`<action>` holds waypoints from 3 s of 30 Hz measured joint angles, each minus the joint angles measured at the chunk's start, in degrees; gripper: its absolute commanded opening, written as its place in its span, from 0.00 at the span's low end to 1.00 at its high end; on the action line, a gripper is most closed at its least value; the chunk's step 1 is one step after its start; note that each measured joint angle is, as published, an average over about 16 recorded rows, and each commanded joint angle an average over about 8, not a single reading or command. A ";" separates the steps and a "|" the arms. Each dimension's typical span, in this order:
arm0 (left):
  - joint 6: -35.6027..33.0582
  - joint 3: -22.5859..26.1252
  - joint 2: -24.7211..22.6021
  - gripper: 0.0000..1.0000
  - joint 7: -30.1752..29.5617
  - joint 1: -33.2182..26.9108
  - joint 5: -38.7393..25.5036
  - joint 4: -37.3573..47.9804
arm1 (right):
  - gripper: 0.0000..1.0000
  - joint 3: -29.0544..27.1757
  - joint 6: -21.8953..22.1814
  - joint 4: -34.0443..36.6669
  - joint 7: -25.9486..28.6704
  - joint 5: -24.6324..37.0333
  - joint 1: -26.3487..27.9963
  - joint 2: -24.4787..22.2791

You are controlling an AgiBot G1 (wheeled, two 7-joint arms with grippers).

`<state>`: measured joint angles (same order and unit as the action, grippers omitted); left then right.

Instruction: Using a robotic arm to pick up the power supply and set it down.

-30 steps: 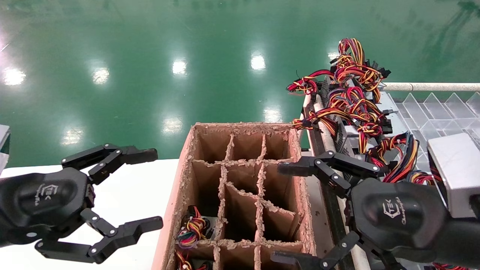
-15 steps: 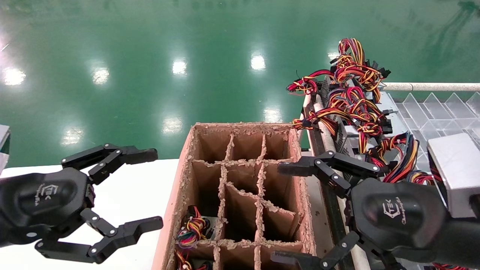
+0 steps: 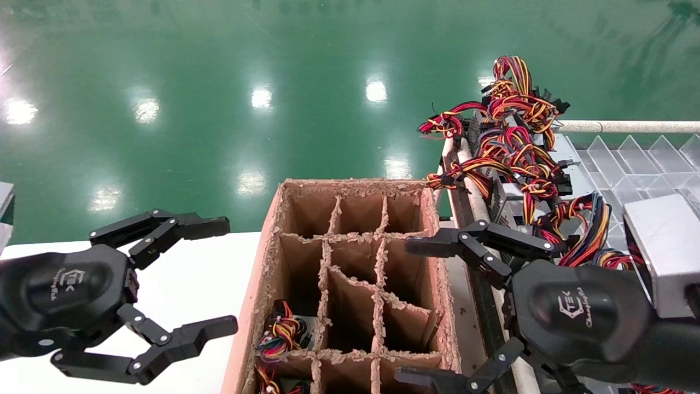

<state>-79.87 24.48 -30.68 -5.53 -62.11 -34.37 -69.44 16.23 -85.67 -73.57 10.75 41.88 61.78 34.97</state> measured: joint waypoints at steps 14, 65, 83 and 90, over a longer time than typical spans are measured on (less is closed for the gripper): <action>0.00 0.00 0.00 0.00 0.00 0.00 0.00 0.00 | 1.00 1.31 -1.09 3.07 -0.85 1.75 1.62 1.72; 0.00 0.00 0.00 0.00 0.00 0.00 0.00 0.00 | 0.00 34.96 -2.55 51.28 -29.31 23.22 31.07 39.04; 0.00 0.00 0.00 0.00 0.00 0.00 0.00 0.00 | 0.00 35.08 -2.56 57.27 -30.99 22.53 31.79 39.58; 0.00 0.00 0.00 0.00 0.00 0.00 0.00 0.00 | 0.00 34.98 -3.70 58.68 -31.35 21.57 32.04 38.98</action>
<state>-79.87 24.48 -30.68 -5.53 -62.11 -34.37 -69.44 51.20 -89.37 -14.89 -20.61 63.45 93.82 73.95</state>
